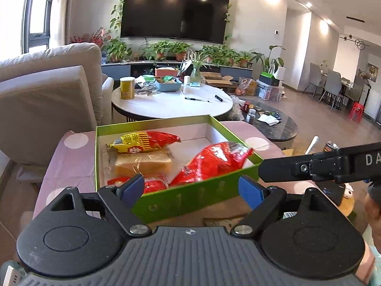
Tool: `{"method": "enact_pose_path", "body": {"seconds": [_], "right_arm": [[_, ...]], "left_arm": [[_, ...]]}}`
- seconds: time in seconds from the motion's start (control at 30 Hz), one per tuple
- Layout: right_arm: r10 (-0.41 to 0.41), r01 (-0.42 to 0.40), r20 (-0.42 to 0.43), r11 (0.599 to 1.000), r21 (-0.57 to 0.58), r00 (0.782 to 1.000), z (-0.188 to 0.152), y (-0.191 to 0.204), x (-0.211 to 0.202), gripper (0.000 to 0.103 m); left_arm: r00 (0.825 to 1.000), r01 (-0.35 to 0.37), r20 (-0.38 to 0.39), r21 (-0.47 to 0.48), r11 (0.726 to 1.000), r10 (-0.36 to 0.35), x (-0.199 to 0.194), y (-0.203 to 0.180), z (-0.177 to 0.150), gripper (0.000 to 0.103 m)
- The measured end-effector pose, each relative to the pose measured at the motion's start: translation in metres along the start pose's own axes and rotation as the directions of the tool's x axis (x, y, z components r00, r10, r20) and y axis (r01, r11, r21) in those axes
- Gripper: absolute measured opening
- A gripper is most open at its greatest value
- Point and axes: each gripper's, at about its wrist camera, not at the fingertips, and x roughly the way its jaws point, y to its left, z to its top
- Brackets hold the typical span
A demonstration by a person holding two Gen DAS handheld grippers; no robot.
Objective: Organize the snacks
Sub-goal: 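Move the right gripper down to the pale green snack bag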
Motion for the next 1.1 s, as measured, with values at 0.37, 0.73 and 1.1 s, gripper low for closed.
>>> {"method": "enact_pose_path", "body": {"seconds": [0.37, 0.73, 1.1], "right_arm": [[-0.111, 0.111, 0.012, 0.994, 0.002, 0.994, -0.03, -0.026, -0.034, 0.069], [-0.28, 0.287, -0.083, 0.954, 0.085, 0.956, -0.065, -0.072, -0.04, 0.069], [-0.128, 0.146, -0.242, 0.988, 0.056, 0.962, -0.095, -0.038, -0.007, 0.07]], "left_arm": [[0.998, 0.056, -0.038, 0.013, 0.998, -0.055, -0.02, -0.027, -0.028, 0.085], [0.991, 0.111, -0.089, 0.066, 0.992, -0.105, -0.019, -0.058, -0.045, 0.085], [0.999, 0.014, -0.046, -0.03, 0.999, -0.015, -0.035, -0.019, -0.044, 0.085]]}}
